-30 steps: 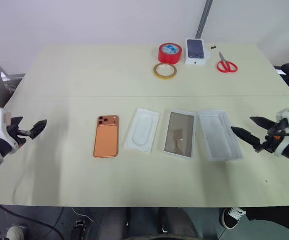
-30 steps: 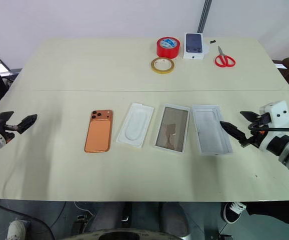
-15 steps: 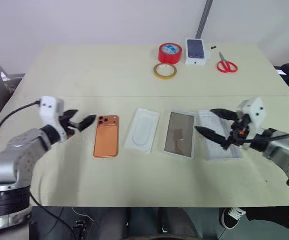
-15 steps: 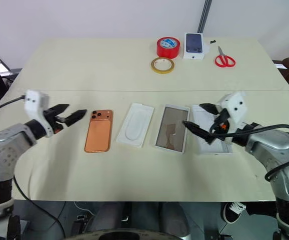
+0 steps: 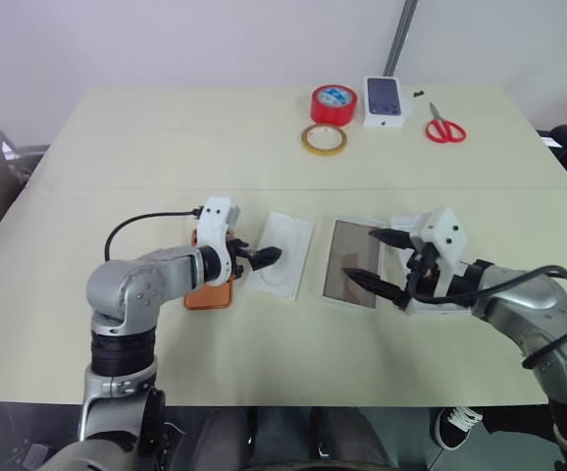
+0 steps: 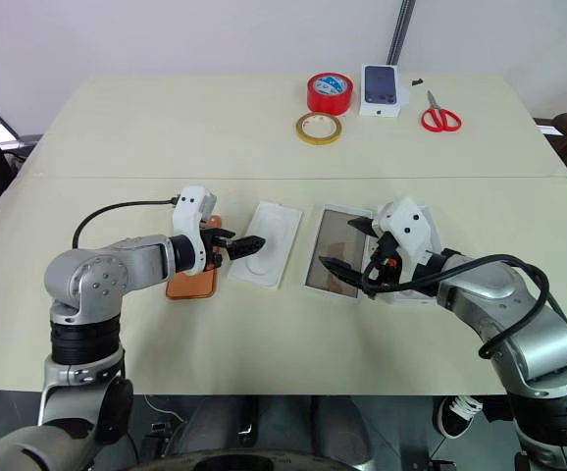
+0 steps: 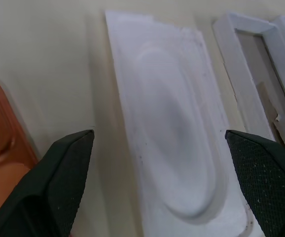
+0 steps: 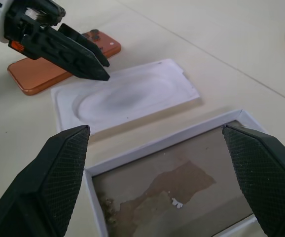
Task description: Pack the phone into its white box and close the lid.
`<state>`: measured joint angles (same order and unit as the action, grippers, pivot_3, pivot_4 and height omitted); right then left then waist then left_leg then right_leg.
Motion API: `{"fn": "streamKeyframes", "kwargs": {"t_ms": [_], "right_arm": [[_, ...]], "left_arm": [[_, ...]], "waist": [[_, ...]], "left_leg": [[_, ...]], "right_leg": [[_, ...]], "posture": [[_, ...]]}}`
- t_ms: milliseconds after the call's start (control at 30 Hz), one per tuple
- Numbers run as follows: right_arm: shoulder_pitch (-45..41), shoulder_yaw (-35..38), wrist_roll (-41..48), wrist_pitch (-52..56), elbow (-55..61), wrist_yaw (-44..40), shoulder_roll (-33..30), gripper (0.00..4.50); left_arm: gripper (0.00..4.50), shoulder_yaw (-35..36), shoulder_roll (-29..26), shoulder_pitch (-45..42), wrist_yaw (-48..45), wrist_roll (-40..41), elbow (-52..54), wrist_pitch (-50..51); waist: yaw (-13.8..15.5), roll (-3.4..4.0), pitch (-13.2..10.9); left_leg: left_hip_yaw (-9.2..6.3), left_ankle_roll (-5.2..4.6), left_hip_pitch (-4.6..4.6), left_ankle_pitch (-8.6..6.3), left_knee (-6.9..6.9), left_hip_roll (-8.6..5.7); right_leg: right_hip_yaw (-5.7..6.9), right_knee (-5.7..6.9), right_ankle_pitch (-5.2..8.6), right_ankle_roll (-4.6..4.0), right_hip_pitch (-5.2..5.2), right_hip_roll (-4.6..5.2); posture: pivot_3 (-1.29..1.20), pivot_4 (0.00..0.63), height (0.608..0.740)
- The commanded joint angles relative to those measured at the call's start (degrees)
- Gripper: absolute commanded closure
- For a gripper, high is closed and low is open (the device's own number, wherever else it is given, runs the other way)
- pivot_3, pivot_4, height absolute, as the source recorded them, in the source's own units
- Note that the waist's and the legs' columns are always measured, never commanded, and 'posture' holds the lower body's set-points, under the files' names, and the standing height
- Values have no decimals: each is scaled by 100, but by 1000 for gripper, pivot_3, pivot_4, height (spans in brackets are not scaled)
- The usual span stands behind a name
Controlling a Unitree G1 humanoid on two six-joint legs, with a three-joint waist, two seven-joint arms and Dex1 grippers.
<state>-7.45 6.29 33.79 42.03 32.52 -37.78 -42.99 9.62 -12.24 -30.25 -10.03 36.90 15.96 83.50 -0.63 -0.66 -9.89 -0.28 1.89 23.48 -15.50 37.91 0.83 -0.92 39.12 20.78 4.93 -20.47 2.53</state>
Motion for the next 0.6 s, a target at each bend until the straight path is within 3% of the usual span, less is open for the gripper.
{"fn": "streamKeyframes", "kwargs": {"t_ms": [33,67,167,400,600], "right_arm": [[-6,180,-38,-87,308,43,-84,0],[1,177,-31,-50,356,57,-108,0],[17,102,24,162,566,64,-229,0],[-209,-667,-163,794,951,0,-653,0],[-632,-1897,-742,1282,783,-47,-1068,0]], "left_arm": [[21,233,268,-163,97,42,38,326],[21,323,401,-182,107,57,-21,424],[890,432,633,-219,141,-23,-176,497],[4283,429,642,-338,208,-291,-442,316],[4443,694,848,-426,292,-313,-419,254]], "waist": [[4,0,0],[16,0,0],[22,-1,1],[15,-2,1],[15,-4,0]], "left_leg": [[0,1,0,0,1,0],[0,1,0,1,2,0],[-1,6,0,4,5,-3],[-1,24,0,14,4,-3],[-3,23,0,13,5,-3]], "right_leg": [[0,0,0,0,0,0],[0,0,0,0,1,0],[1,-1,0,0,4,2],[0,-1,0,0,4,1],[1,-1,0,0,3,2]], "posture": [[0,150,740],[0,150,740],[0,150,740],[0,150,740],[0,150,740]]}}
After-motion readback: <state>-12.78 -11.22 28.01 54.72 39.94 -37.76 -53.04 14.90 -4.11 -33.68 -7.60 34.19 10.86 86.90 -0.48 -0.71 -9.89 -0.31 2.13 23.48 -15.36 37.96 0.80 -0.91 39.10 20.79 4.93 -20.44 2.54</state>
